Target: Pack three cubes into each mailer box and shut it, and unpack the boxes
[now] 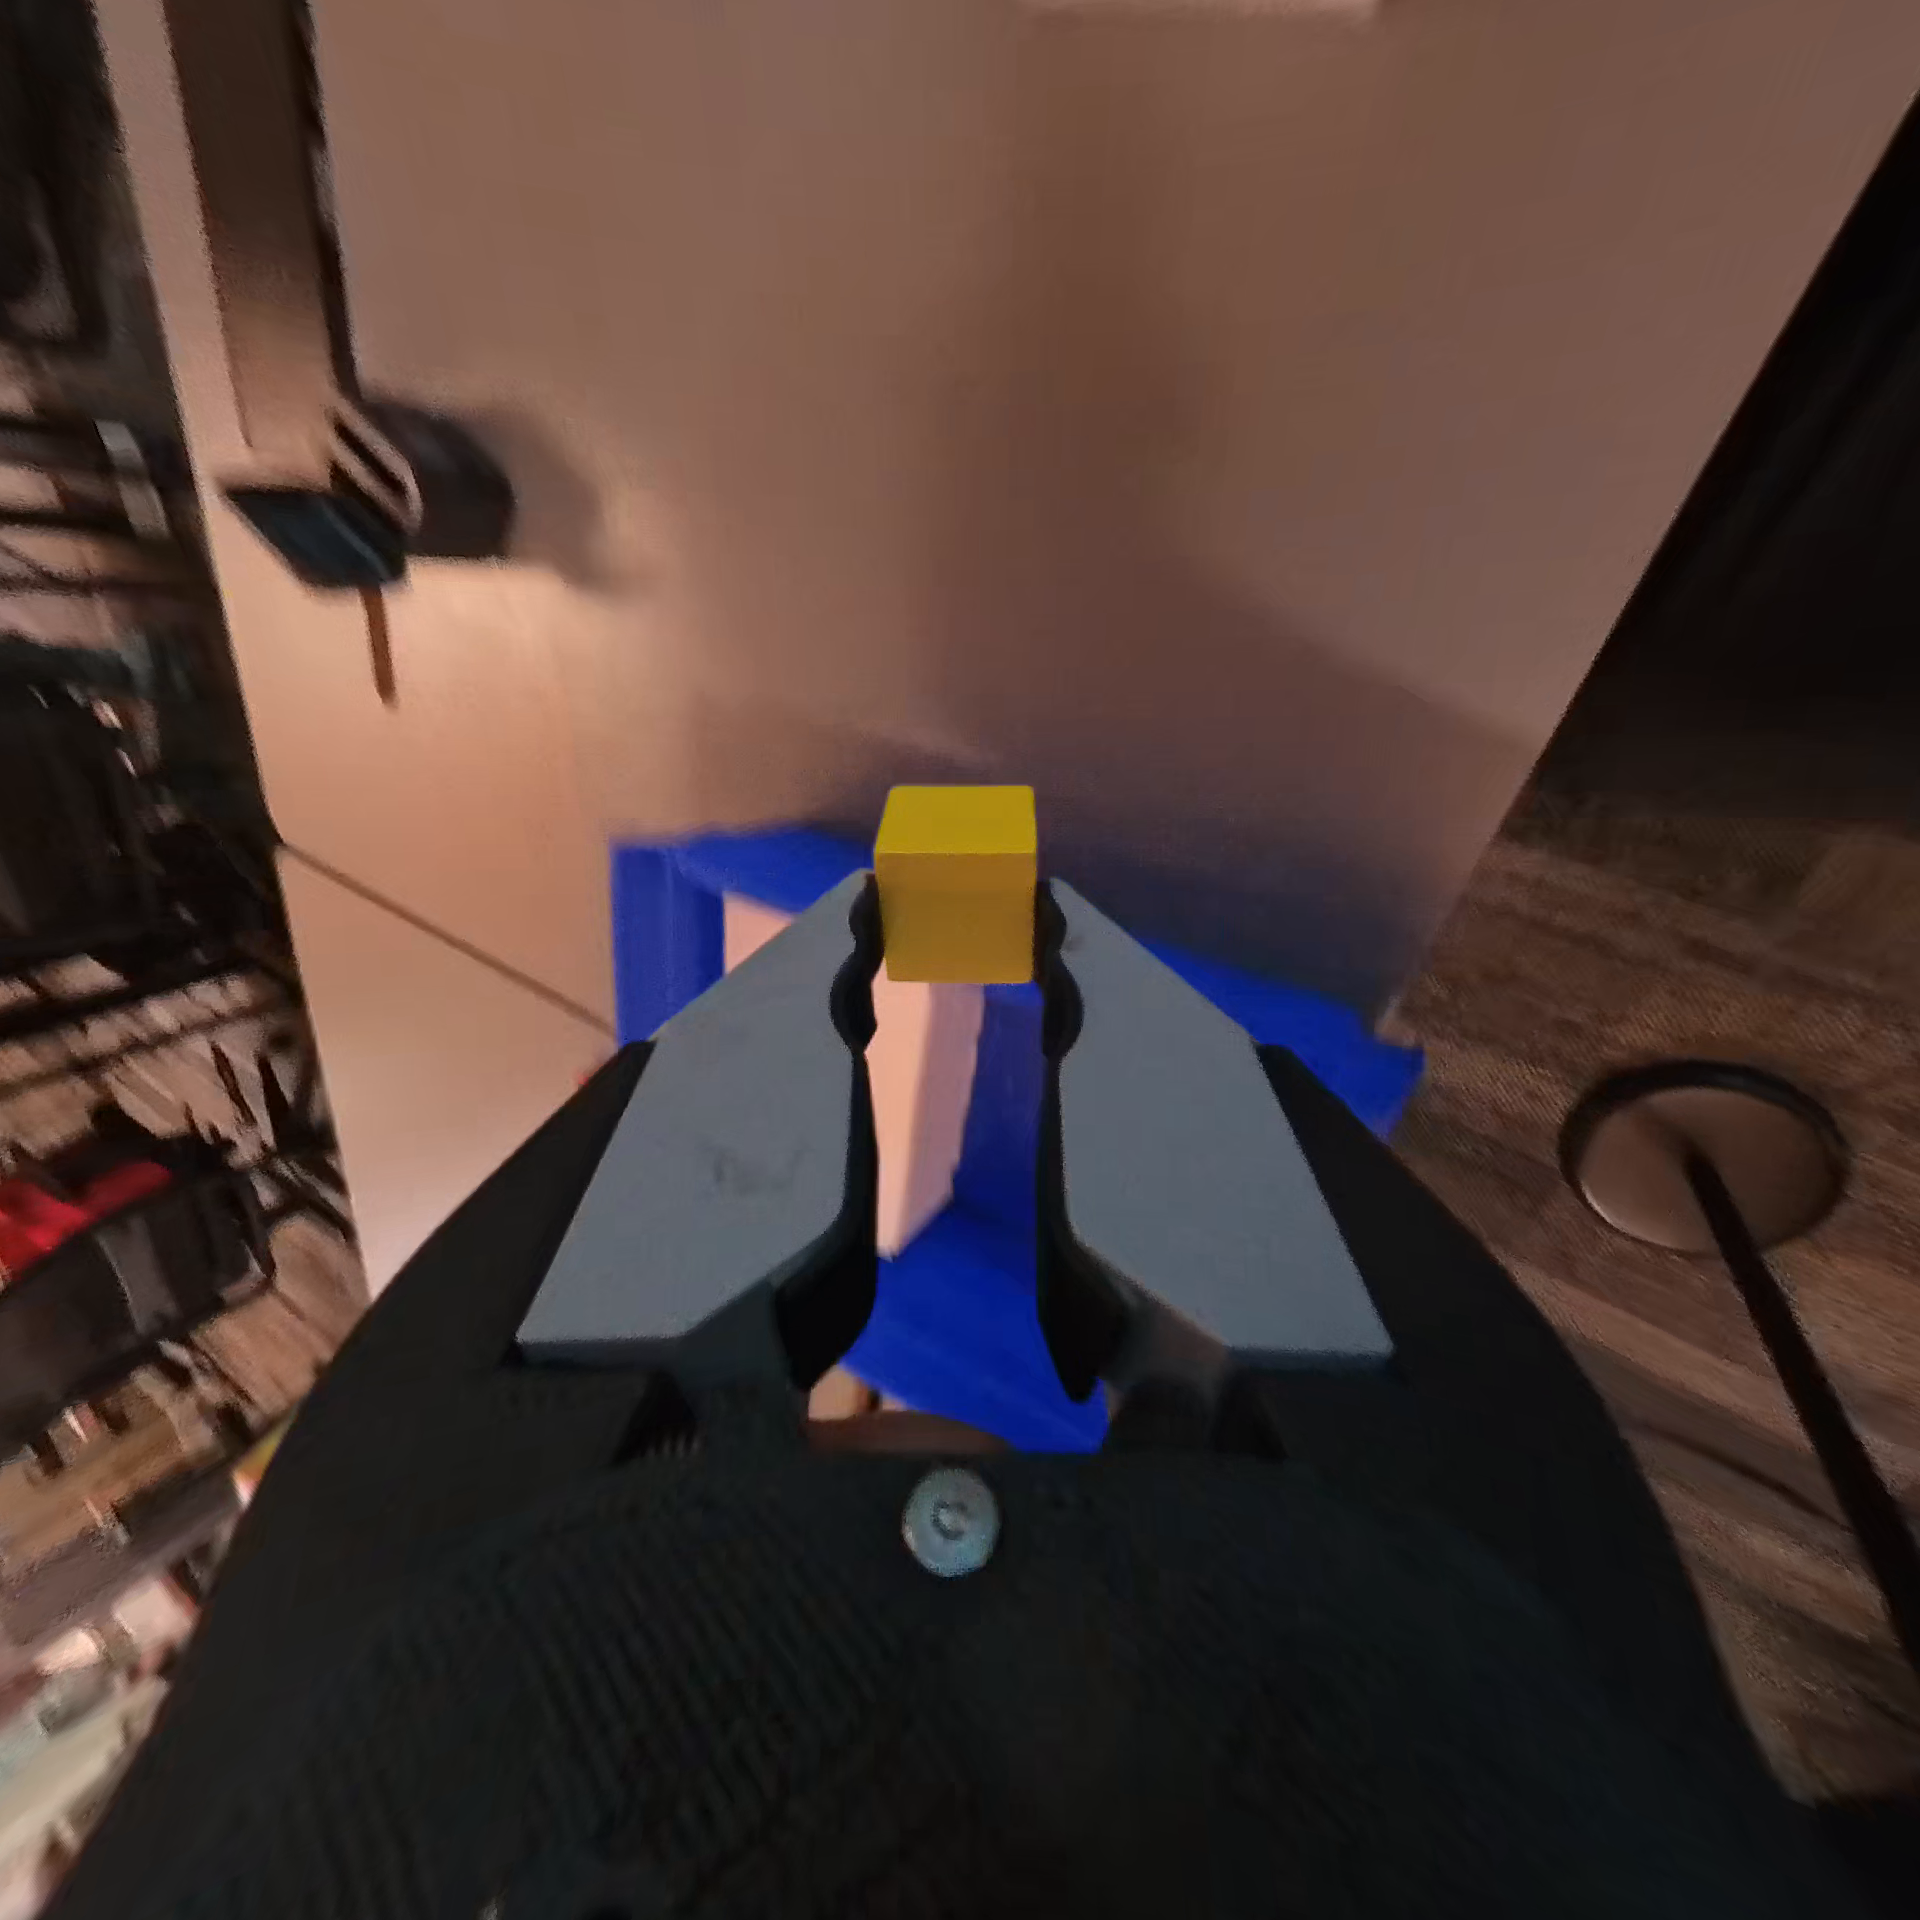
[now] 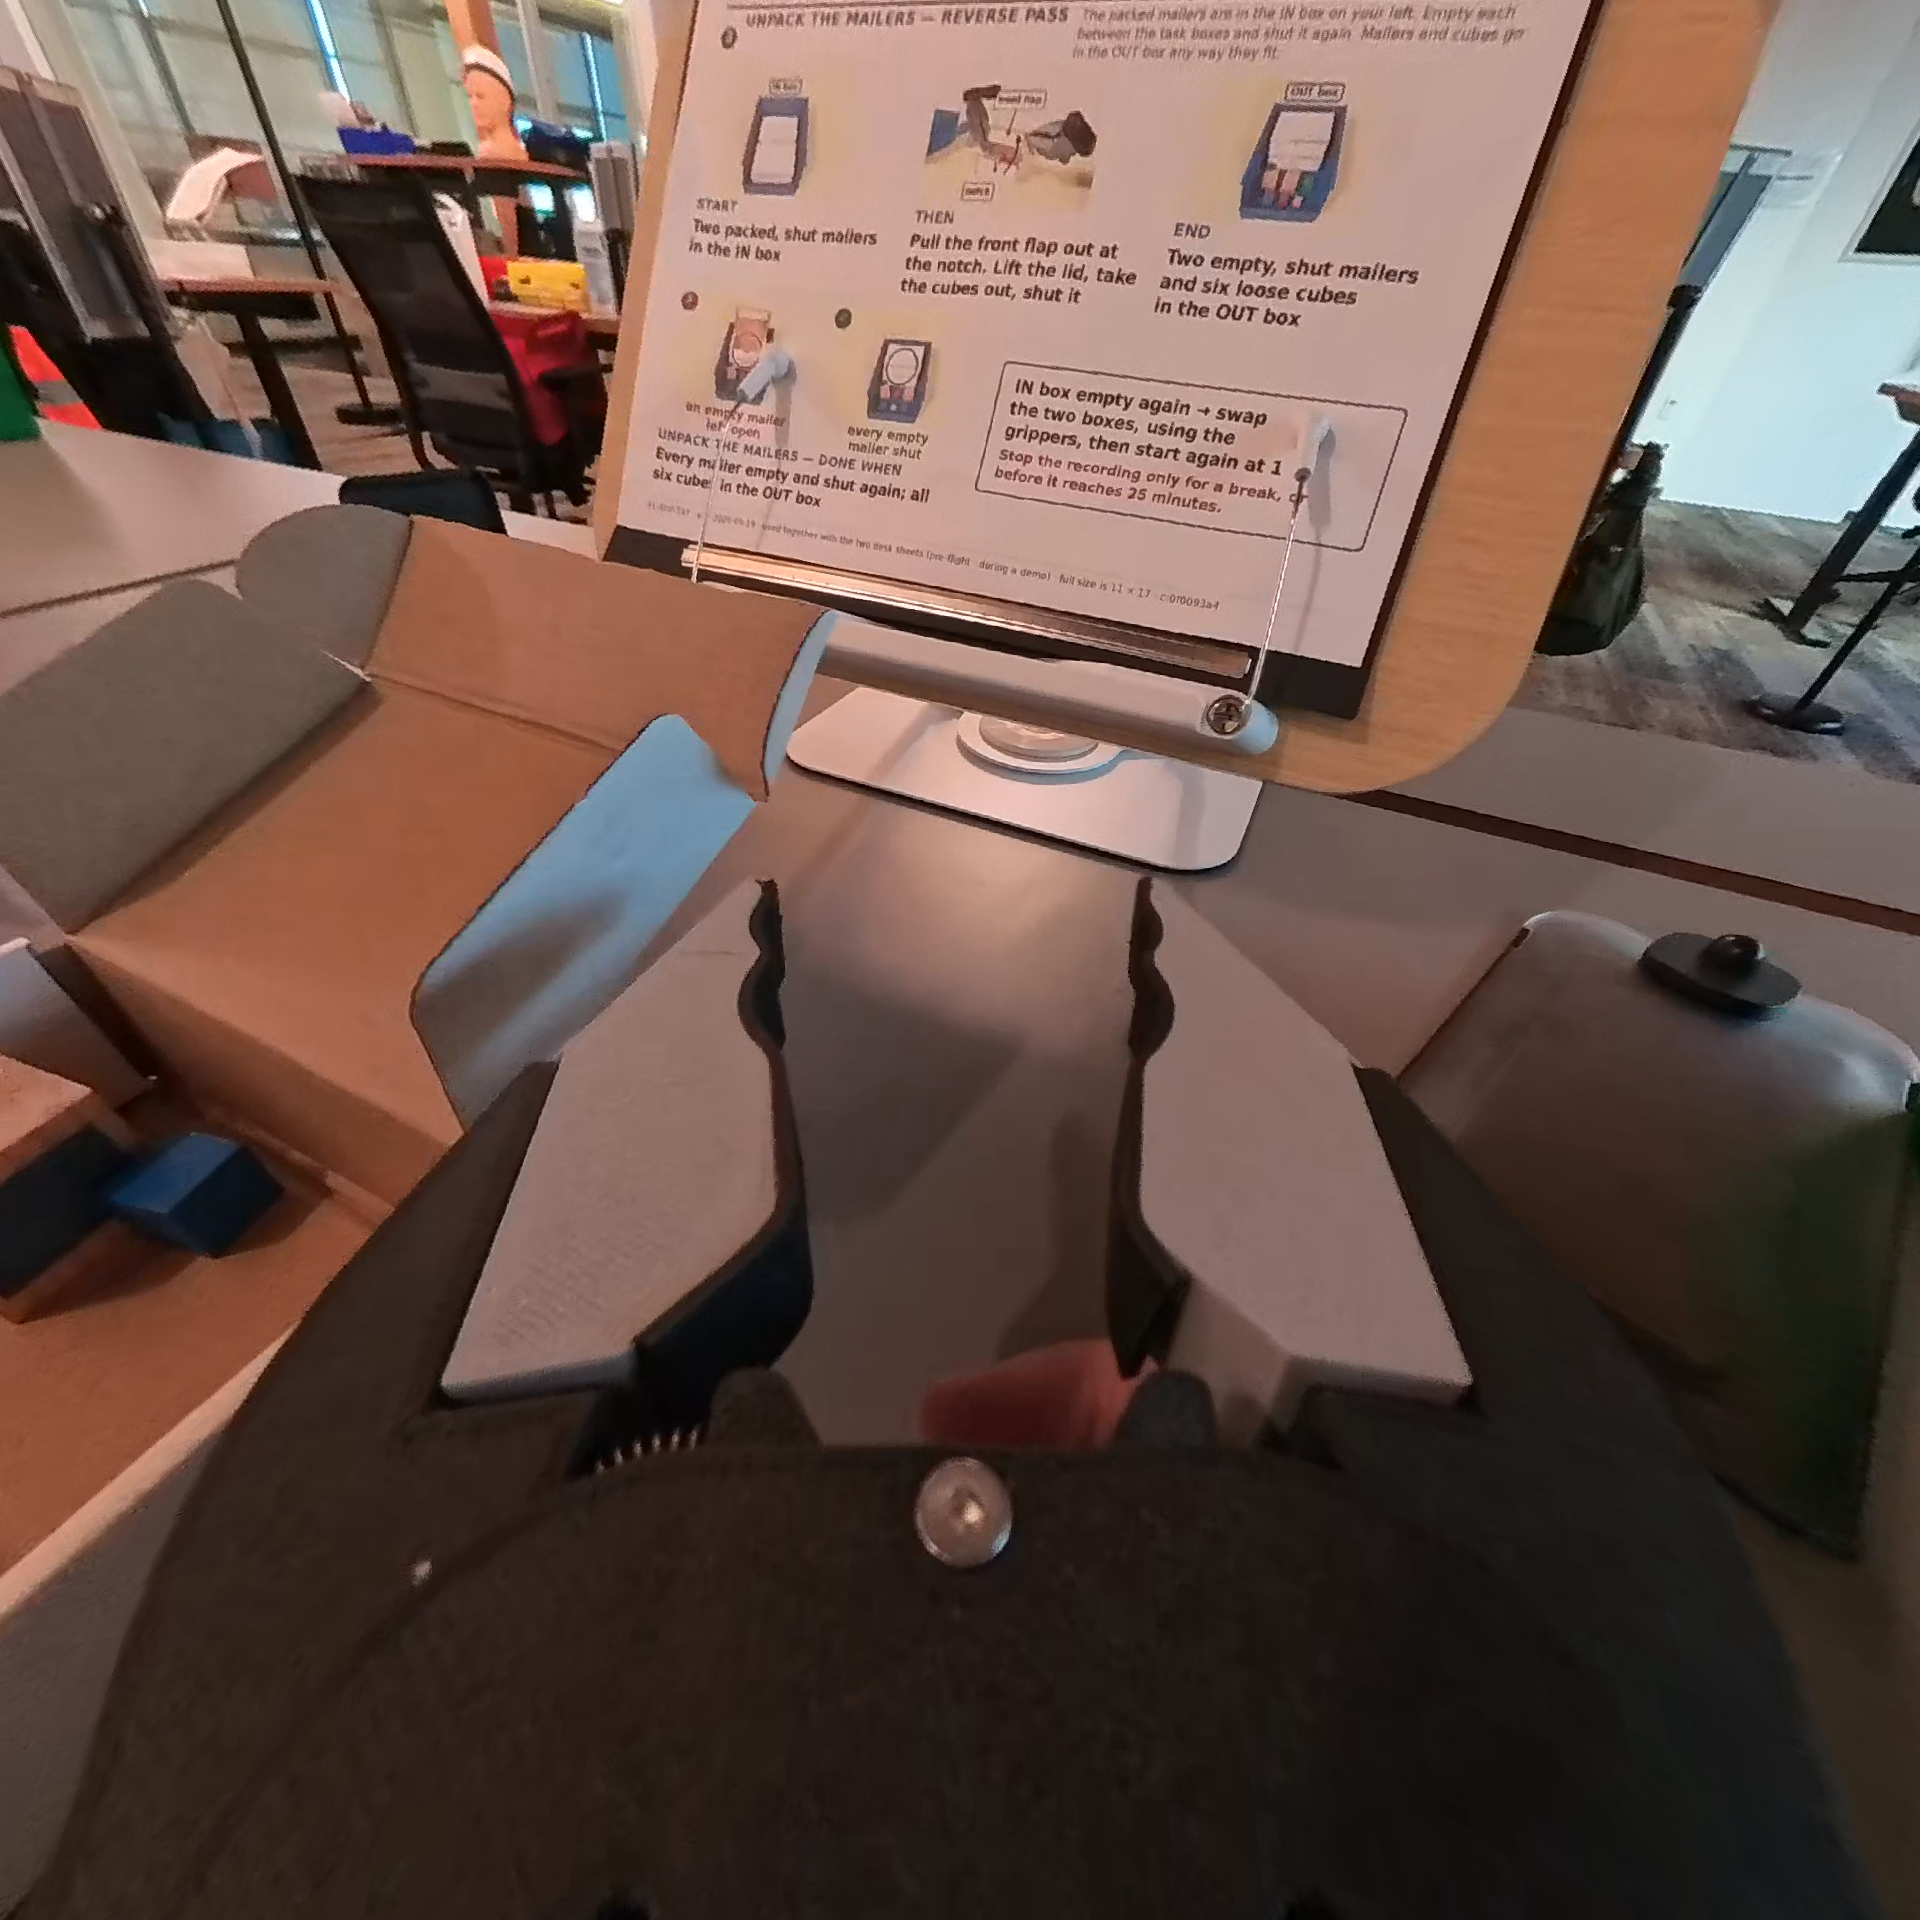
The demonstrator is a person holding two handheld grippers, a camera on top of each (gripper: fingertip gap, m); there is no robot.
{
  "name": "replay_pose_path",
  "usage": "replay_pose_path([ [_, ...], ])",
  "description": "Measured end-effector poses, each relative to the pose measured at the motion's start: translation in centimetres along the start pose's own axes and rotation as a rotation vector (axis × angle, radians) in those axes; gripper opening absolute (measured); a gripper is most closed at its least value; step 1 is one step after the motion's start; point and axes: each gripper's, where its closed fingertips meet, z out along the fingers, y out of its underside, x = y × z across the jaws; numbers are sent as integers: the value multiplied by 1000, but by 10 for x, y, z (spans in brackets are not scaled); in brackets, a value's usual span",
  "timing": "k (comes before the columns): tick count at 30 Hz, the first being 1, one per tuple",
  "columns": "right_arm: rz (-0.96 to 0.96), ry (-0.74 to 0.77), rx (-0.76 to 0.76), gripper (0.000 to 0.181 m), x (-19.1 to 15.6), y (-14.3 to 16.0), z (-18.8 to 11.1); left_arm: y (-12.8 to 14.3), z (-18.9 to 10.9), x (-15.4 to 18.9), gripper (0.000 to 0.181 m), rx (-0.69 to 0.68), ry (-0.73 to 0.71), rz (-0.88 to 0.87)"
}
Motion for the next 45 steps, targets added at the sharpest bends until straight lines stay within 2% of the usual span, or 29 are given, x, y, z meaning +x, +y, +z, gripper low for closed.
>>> replay_pose_path([
  [4,25,-11,-9,65,3,3,0,-109,15,10,27,176,26,122],
  [8,19,-13,-25,65,2,7,2,-206,53,34,27,283,107,209],
  [10,13,-27,-23,65,0,6,2,-233,78,41,28,260,129,242],
  [13,8,-69,28,64,-6,-5,-4,-254,98,49,27,249,171,278],
  [20,53,-111,98,65,-5,-21,-12,-265,130,52,27,195,240,255],
  [24,48,-93,92,65,-2,-20,-12,-274,160,54,27,149,248,221],
  [28,47,-103,80,65,-5,-18,-11,-266,195,63,28,51,241,205],
  [31,37,-117,70,65,-9,-16,-10,-263,207,69,64,27,239,202],
  [33,35,-127,63,65,-11,-15,-9,-267,202,65,64,70,231,177],
  [36,51,-144,56,65,-13,-14,-9,-277,175,50,64,195,224,98],
  [38,83,-169,50,64,-15,-13,-8,-284,146,31,63,349,195,-5],
  [40,127,-205,37,65,-18,-11,-8,-285,116,6,51,533,168,-166],
  [42,177,-253,18,65,-23,-8,-6,-268,102,-35,38,663,77,-408],
  [45,274,-340,-5,66,-33,-5,-5,-227,114,-69,49,759,98,-748],
])
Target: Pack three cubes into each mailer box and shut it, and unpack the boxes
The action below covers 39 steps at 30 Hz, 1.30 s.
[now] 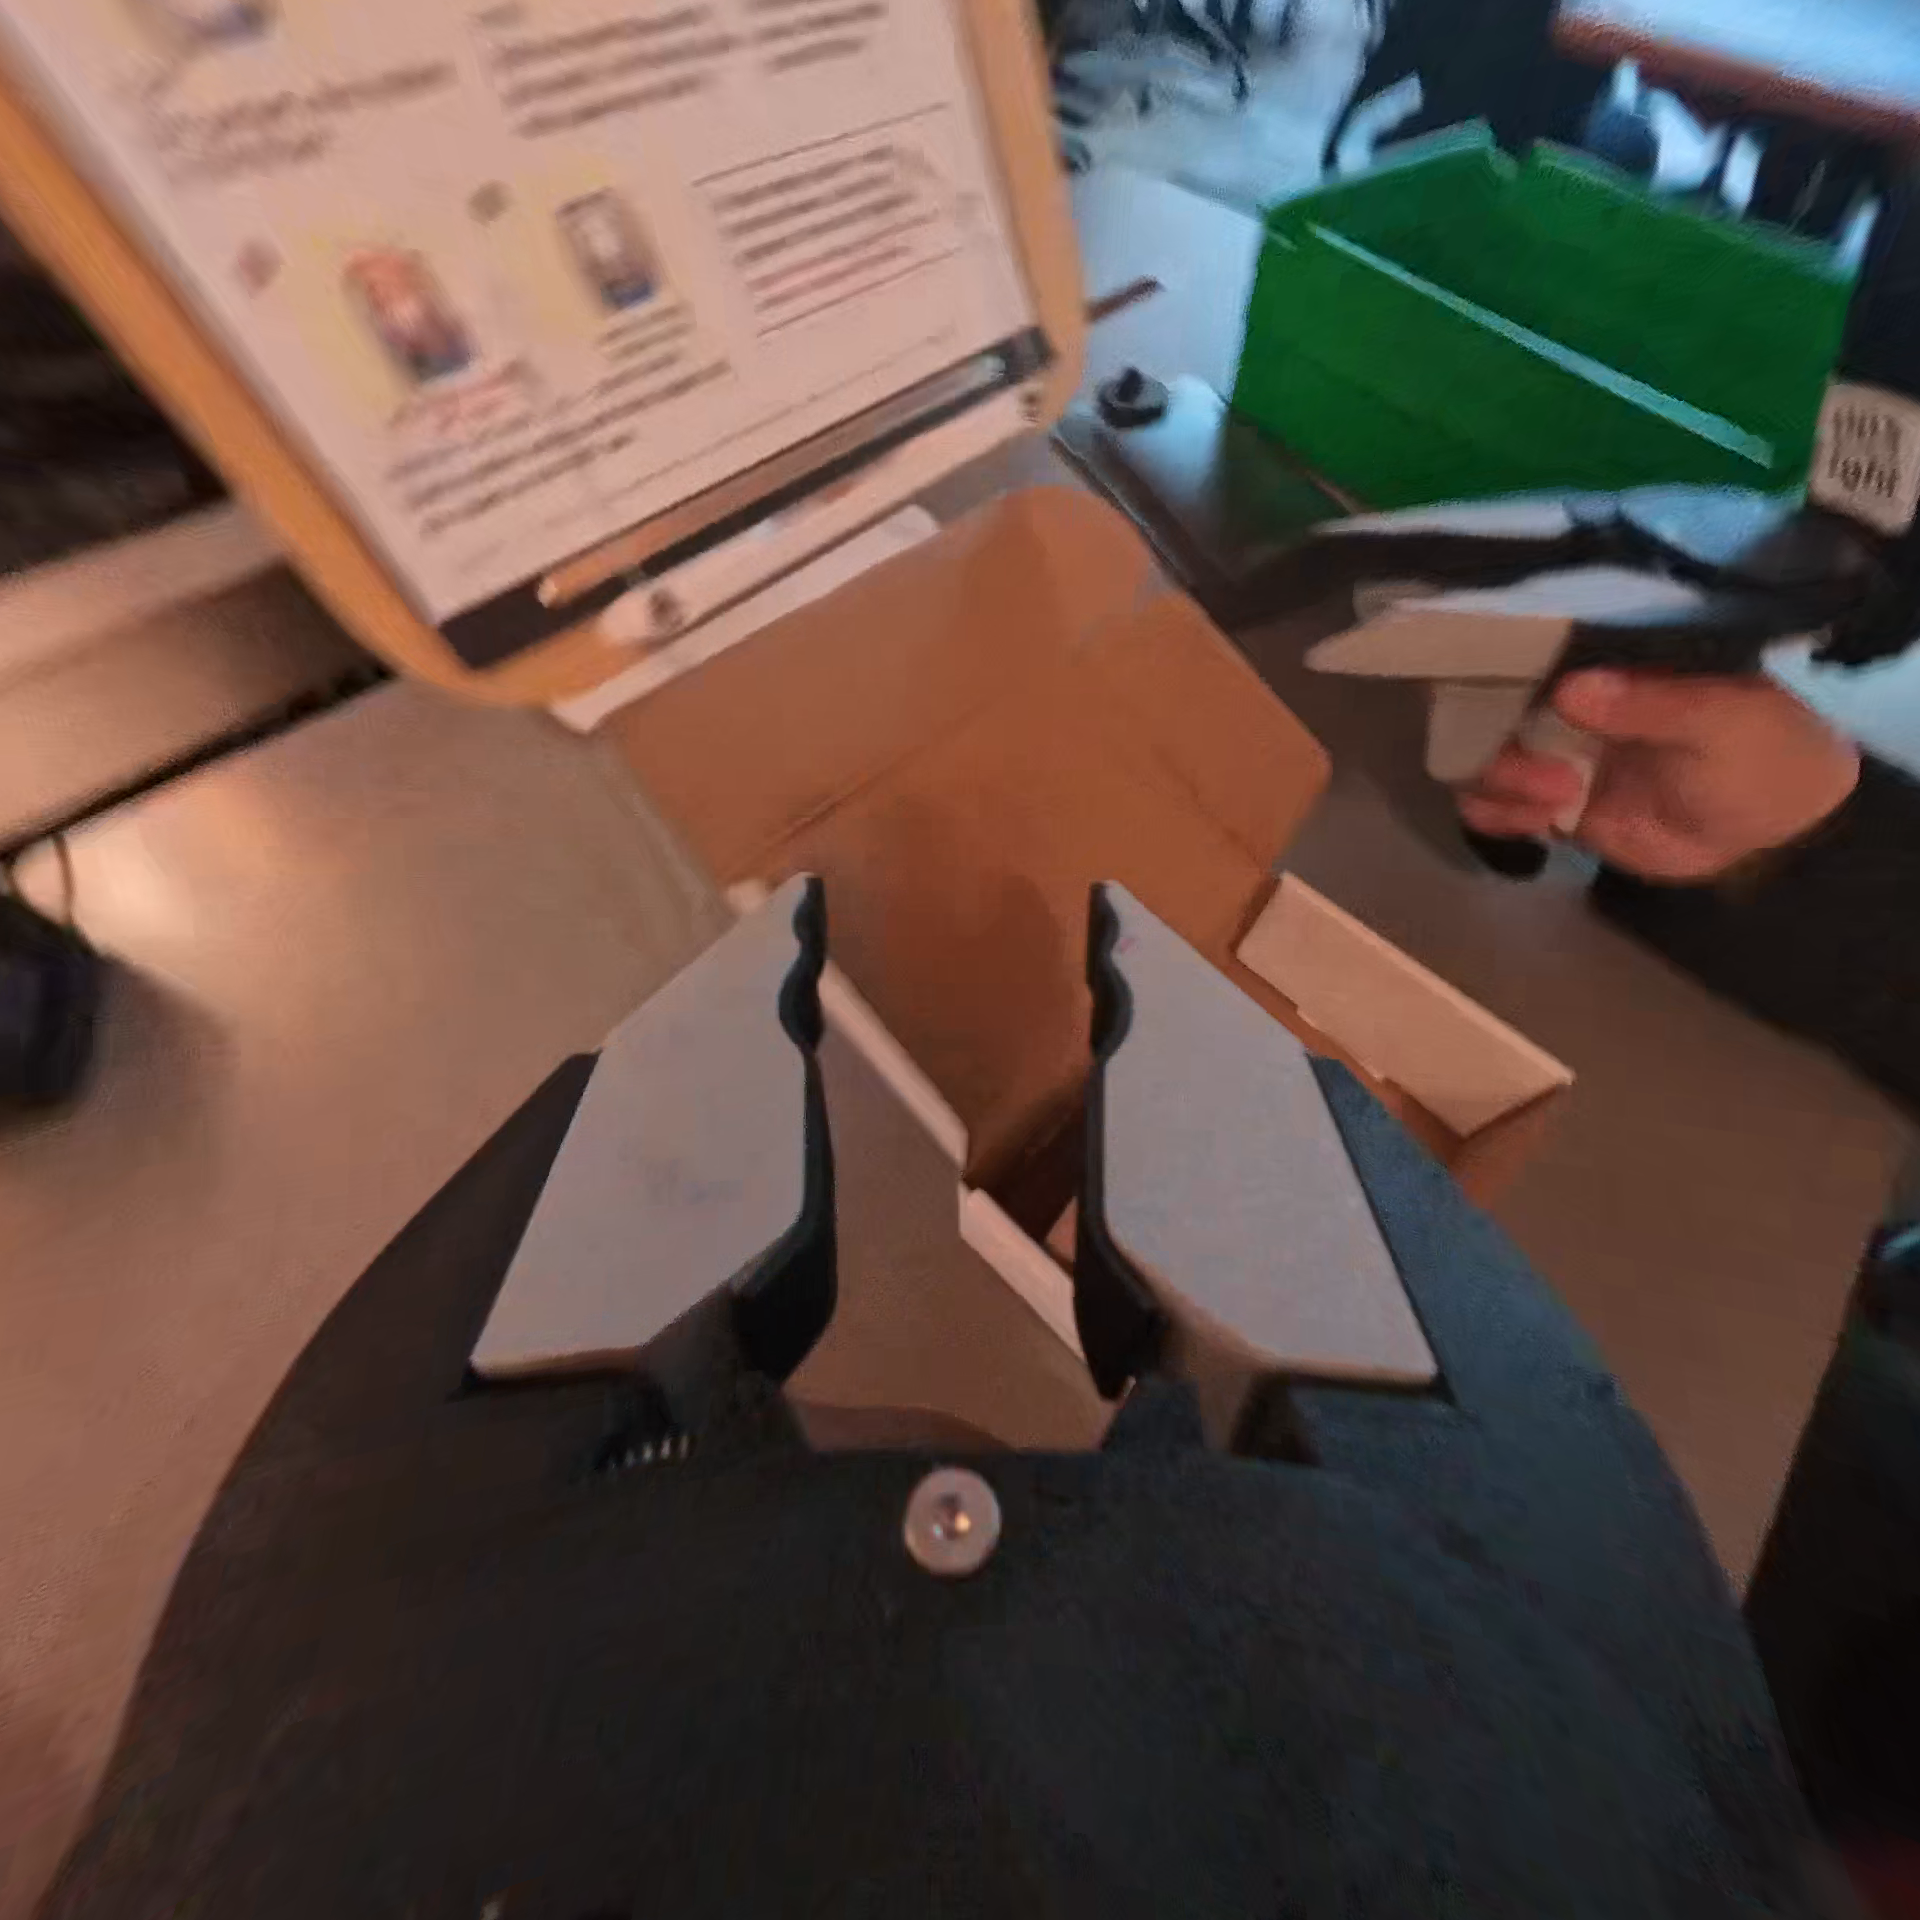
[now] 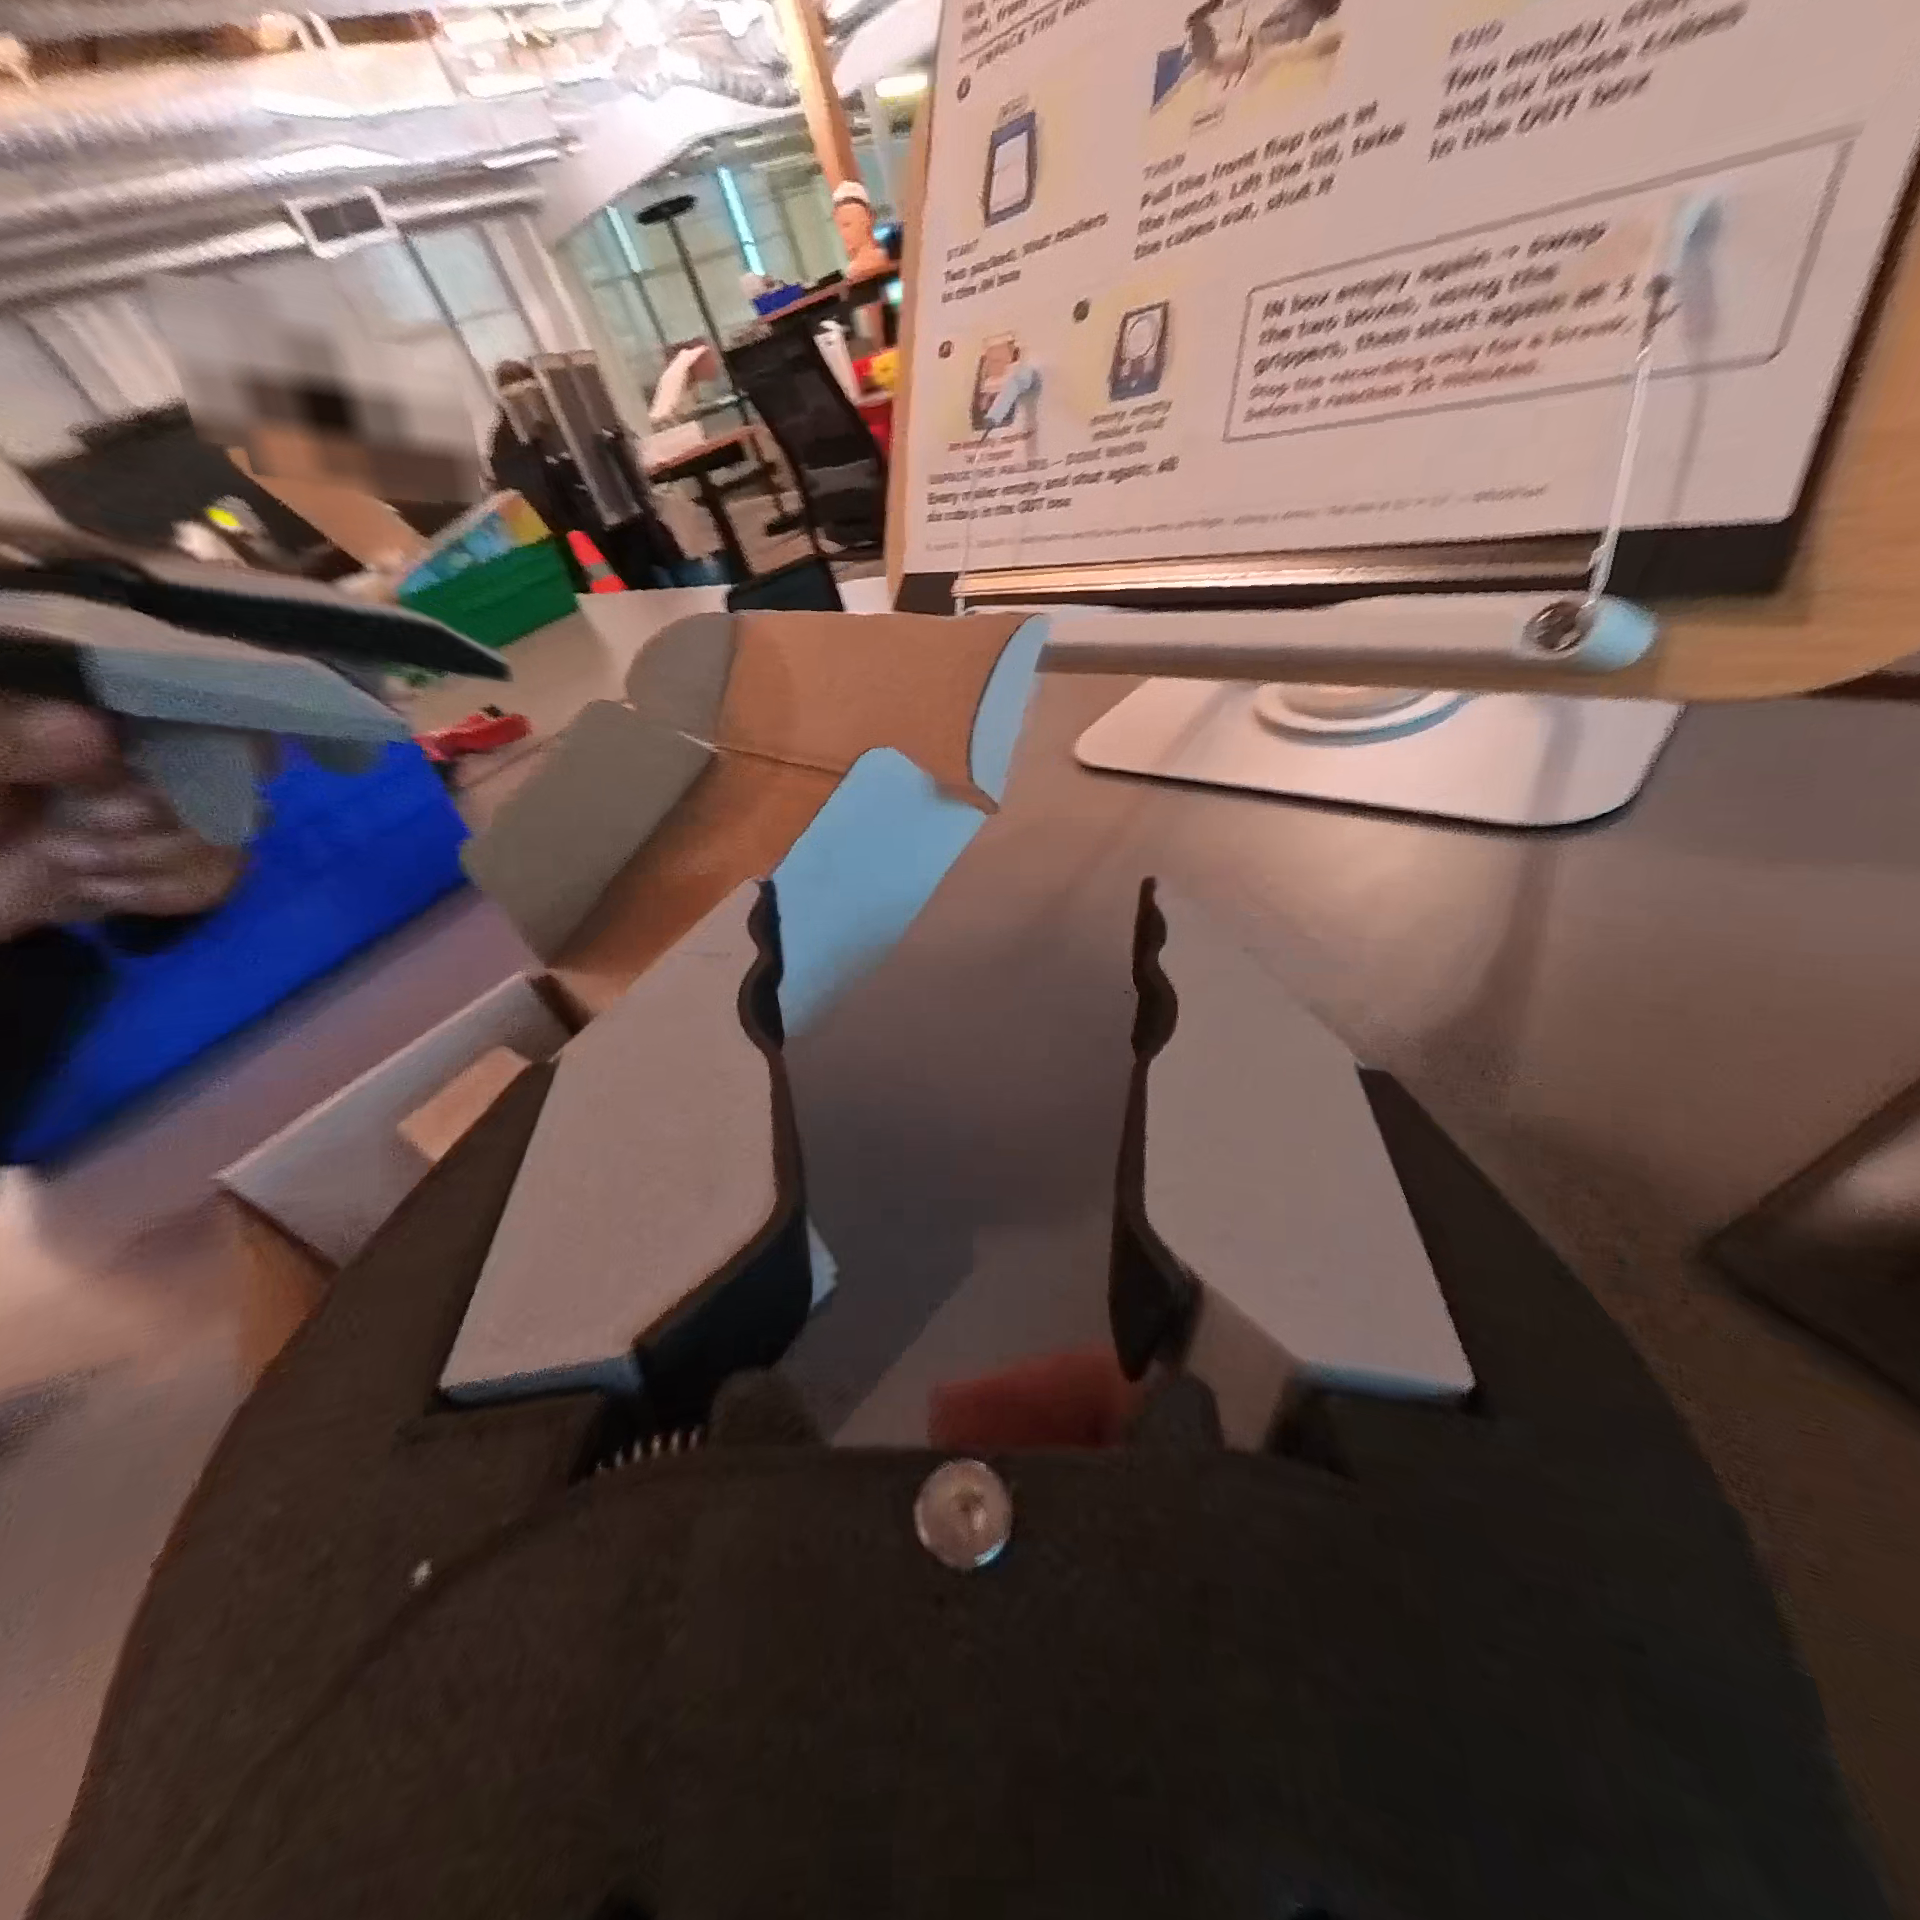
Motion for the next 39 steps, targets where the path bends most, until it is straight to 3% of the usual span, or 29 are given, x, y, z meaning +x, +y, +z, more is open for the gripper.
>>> replay_pose_path([
  [3,146,-122,-22,66,-10,3,2,22,0,-31,58,67,51,-228],
  [5,252,-205,-35,67,-15,4,4,37,9,-34,60,79,148,-329],
  [10,403,-321,-100,73,-22,12,12,56,29,3,80,27,549,-475],
  [14,472,-366,-142,76,-24,19,20,51,29,15,83,46,700,-482],
  [22,570,-483,-140,71,-33,17,20,62,36,-9,70,76,699,-584],
  [30,605,-557,-152,62,-37,22,23,43,23,-4,58,193,877,-679],
  [33,594,-641,-156,50,-53,20,19,46,24,9,54,165,883,-616],
  [39,447,-656,-138,50,-64,16,13,48,18,26,54,183,861,-443],
])
